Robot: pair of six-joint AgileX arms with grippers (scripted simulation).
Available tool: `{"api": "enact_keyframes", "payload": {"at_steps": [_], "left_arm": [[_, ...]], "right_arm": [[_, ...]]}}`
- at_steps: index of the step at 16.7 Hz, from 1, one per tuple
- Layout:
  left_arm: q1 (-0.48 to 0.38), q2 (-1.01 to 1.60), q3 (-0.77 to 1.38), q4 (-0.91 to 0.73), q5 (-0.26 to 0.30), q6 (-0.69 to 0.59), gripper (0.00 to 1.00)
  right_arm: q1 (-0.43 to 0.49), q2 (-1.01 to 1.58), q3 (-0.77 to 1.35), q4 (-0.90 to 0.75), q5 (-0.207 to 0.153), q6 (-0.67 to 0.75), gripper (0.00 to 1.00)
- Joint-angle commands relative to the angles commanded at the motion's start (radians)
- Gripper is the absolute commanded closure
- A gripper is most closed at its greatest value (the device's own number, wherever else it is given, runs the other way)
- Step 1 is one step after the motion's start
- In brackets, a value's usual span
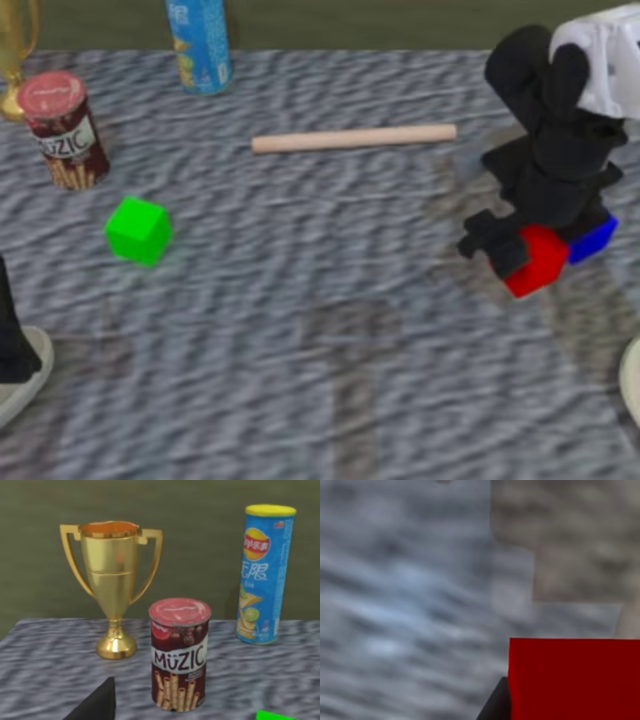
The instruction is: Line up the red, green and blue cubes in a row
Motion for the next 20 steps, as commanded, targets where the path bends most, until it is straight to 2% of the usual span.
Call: {"api": "enact_keyframes", "payload": {"at_steps": [5,8,11,17,20], "left_arm": [[0.000,0.000,0.000,0.000,0.000,0.000,0.00],[0.000,0.000,0.000,0.000,0.000,0.000,0.00],[0.000,0.000,0.000,0.000,0.000,0.000,0.00],[0.000,0.000,0.000,0.000,0.000,0.000,0.00],[0.000,0.000,0.000,0.000,0.000,0.000,0.00]], "right_arm": [[0.005,0.009,0.007,-0.002,0.000,0.015,1.00],[0.069,0.047,0.069,-0.032,0.003,0.113,1.00],[0.175,0.105,0.164,-0.080,0.008,0.301,1.00],[0.444,0.224,0.373,-0.193,0.017,0.810,1.00],[0.561,0.261,0.460,-0.233,0.022,1.014,1.00]]}}
